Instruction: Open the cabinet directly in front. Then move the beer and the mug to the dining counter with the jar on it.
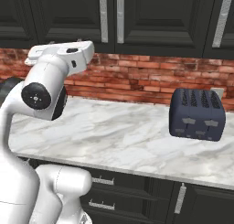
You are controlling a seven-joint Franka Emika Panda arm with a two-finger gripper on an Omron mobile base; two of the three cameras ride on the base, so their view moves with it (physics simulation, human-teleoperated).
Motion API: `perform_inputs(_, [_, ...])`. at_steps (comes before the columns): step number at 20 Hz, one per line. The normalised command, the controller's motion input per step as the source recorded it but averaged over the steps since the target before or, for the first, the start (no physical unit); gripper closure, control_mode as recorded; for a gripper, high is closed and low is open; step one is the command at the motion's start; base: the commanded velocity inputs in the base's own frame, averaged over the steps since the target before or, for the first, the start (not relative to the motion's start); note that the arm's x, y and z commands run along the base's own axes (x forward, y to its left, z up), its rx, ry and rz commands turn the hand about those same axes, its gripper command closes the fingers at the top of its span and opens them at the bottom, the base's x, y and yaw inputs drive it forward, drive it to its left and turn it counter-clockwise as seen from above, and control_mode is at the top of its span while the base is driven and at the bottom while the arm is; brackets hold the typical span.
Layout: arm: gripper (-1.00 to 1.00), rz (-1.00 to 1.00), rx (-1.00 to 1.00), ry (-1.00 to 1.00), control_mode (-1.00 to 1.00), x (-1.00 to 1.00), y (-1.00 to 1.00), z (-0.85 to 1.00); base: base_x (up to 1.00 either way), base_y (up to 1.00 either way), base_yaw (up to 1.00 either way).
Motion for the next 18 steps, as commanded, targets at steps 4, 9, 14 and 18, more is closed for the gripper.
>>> perform_inputs(4, [-1.0,0.06,0.07,0.06,-1.0,0.83,-0.16,0.0,0.0,0.0,0.0])
perform_inputs(9, [-1.0,0.05,0.08,0.04,-1.0,0.8,-0.22,0.0,0.0,0.0,0.0])
perform_inputs(14, [-1.0,0.04,0.12,0.04,-1.0,0.81,-0.39,0.0,0.0,0.0,0.0])
perform_inputs(18, [-1.0,0.04,0.08,0.08,-1.0,0.93,-0.21,0.0,0.0,0.0,0.0])
